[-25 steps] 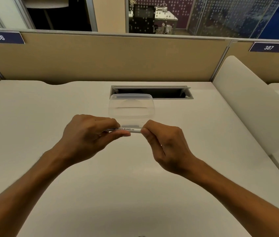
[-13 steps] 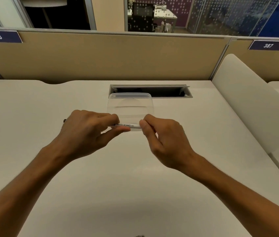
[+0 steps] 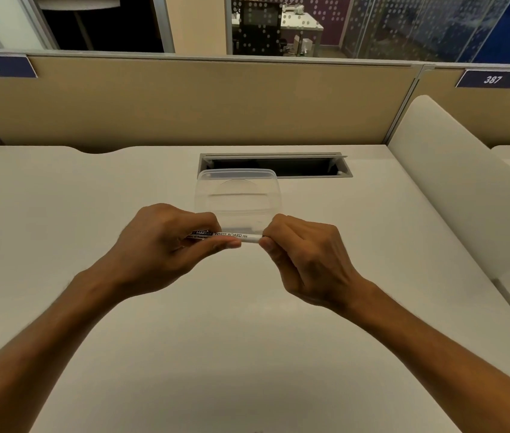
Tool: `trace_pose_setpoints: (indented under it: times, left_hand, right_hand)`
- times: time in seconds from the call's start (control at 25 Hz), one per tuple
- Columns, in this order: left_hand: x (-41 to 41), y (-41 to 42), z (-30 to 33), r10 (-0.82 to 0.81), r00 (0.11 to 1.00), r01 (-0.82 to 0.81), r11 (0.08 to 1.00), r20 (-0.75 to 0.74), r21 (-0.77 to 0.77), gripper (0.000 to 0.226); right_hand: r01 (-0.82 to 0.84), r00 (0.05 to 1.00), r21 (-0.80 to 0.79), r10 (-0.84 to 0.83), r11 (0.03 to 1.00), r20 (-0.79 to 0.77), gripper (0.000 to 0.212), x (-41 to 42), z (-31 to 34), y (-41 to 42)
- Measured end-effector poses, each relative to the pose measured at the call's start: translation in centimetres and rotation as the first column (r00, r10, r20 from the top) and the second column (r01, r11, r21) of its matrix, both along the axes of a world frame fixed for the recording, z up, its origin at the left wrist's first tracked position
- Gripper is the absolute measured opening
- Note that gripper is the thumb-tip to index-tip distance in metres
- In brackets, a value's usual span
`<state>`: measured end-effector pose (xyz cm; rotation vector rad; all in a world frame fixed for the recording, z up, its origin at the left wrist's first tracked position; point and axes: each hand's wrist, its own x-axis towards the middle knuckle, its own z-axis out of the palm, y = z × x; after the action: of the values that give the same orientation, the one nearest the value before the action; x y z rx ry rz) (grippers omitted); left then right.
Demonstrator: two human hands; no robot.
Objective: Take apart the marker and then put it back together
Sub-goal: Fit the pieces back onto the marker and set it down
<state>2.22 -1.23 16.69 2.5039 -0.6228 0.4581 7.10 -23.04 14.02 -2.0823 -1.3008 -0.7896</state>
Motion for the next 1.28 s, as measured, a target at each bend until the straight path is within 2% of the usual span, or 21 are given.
trace_pose_setpoints:
  times: [0.08, 0.12, 0.16, 0.2, 0.24, 0.28, 0.32, 0.36, 0.4, 0.44, 0.48, 0.52, 0.56, 0.6, 0.68, 0.8, 0.92, 1.12, 1.2, 1.24, 1.28]
  left_hand:
    - [0.0, 0.0, 0.0, 0.031, 0.997, -0.033, 0.999, 0.073, 0.035, 0.045]
    - [0.0, 0.1, 0.0, 0.043, 0.991, -0.054, 0.995, 0.127, 0.083, 0.044]
    - [0.0, 0.2, -0.2, 0.047, 0.982, -0.076, 0.985, 0.182, 0.155, 0.044]
    - [0.0, 0.3, -0.3, 0.043, 0.974, -0.097, 0.966, 0.223, 0.238, 0.043]
    - [-0.1, 0.3, -0.4, 0.034, 0.969, -0.111, 0.944, 0.243, 0.31, 0.042]
    - [-0.1, 0.4, -0.5, 0.028, 0.969, -0.117, 0.927, 0.246, 0.356, 0.041]
    - [-0.1, 0.4, -0.6, 0.022, 0.972, -0.111, 0.921, 0.235, 0.372, 0.041]
    - [-0.1, 0.4, -0.7, 0.015, 0.975, -0.097, 0.926, 0.22, 0.364, 0.042]
    - [0.0, 0.4, -0.8, 0.012, 0.979, -0.081, 0.938, 0.204, 0.336, 0.043]
    - [0.1, 0.3, -0.8, 0.016, 0.982, -0.071, 0.953, 0.186, 0.294, 0.046]
    - [0.1, 0.3, -0.8, 0.03, 0.987, -0.068, 0.967, 0.157, 0.244, 0.049]
    - [0.1, 0.2, -0.7, 0.046, 0.992, -0.069, 0.978, 0.117, 0.197, 0.052]
    - [0.1, 0.2, -0.6, 0.059, 0.995, -0.071, 0.985, 0.079, 0.158, 0.053]
    - [0.0, 0.2, -0.5, 0.065, 0.997, -0.07, 0.99, 0.047, 0.126, 0.054]
    - [-0.1, 0.1, -0.3, 0.055, 0.999, -0.055, 0.996, 0.001, 0.068, 0.051]
    - [-0.1, -0.1, 0.0, 0.03, 0.999, -0.03, 1.0, -0.04, 0.005, 0.044]
    - [-0.2, -0.3, 0.2, 0.031, 0.999, -0.031, 0.999, -0.006, 0.024, 0.044]
    - [-0.4, -0.3, 0.3, 0.061, 0.989, -0.078, 0.989, 0.133, 0.127, 0.048]
    - [-0.4, 0.0, 0.2, 0.045, 0.975, -0.094, 0.972, 0.219, 0.216, 0.044]
    - [-0.5, 0.2, 0.1, 0.034, 0.965, -0.107, 0.957, 0.259, 0.271, 0.041]
    - [-0.5, 0.4, 0.0, 0.024, 0.958, -0.12, 0.939, 0.287, 0.322, 0.037]
  right_hand:
    - [-0.001, 0.984, 0.038, 0.008, 0.999, -0.175, 0.034, -0.4, -0.2, 0.4]
    - [-0.006, 0.936, 0.081, 0.034, 0.997, -0.35, 0.033, -0.7, -0.3, 0.6]
    - [-0.011, 0.81, 0.154, 0.099, 0.988, -0.577, 0.034, -0.9, -0.4, 0.8]
    - [0.005, 0.587, 0.243, 0.194, 0.97, -0.786, 0.037, -1.0, -0.2, 0.9]
    - [0.04, 0.336, 0.291, 0.262, 0.956, -0.905, 0.04, -1.0, 0.0, 1.0]
    - [0.075, 0.145, 0.293, 0.28, 0.953, -0.949, 0.042, -0.9, 0.1, 1.0]
    - [0.089, 0.058, 0.268, 0.264, 0.959, -0.963, 0.043, -0.8, 0.2, 0.8]
    - [0.087, 0.066, 0.245, 0.239, 0.966, -0.969, 0.044, -0.9, 0.2, 0.8]
    - [0.072, 0.185, 0.217, 0.201, 0.973, -0.962, 0.043, -1.0, 0.0, 0.7]
    - [0.056, 0.407, 0.168, 0.131, 0.984, -0.904, 0.04, -1.1, -0.3, 0.6]
    - [0.057, 0.658, 0.09, 0.031, 0.994, -0.752, 0.035, -1.1, -0.5, 0.5]
    - [0.077, 0.849, 0.002, -0.064, 0.997, -0.524, 0.029, -1.0, -0.6, 0.2]
    - [0.094, 0.946, -0.057, -0.107, 0.994, -0.306, 0.026, -0.8, -0.6, 0.0]
    - [0.084, 0.982, -0.092, -0.098, 0.992, -0.159, 0.025, -0.5, -0.5, -0.3]
    - [0.053, 0.999, -0.122, -0.053, 0.991, 0.0, 0.03, 0.1, -0.1, -0.7]
    - [0.036, 0.998, -0.114, -0.029, 0.993, 0.063, 0.039, 0.2, 0.2, -0.8]
    - [0.01, 1.0, -0.053, -0.011, 0.999, -0.009, 0.036, -0.1, 0.0, -0.5]
    - [-0.023, 0.959, 0.062, 0.039, 0.998, -0.282, 0.029, -0.9, 0.0, -0.2]
    - [-0.019, 0.847, 0.147, 0.094, 0.989, -0.522, 0.031, -1.4, 0.0, 0.2]
    - [-0.015, 0.719, 0.205, 0.153, 0.979, -0.678, 0.034, -1.6, 0.1, 0.4]
    - [-0.006, 0.545, 0.247, 0.21, 0.969, -0.812, 0.038, -1.7, 0.3, 0.6]
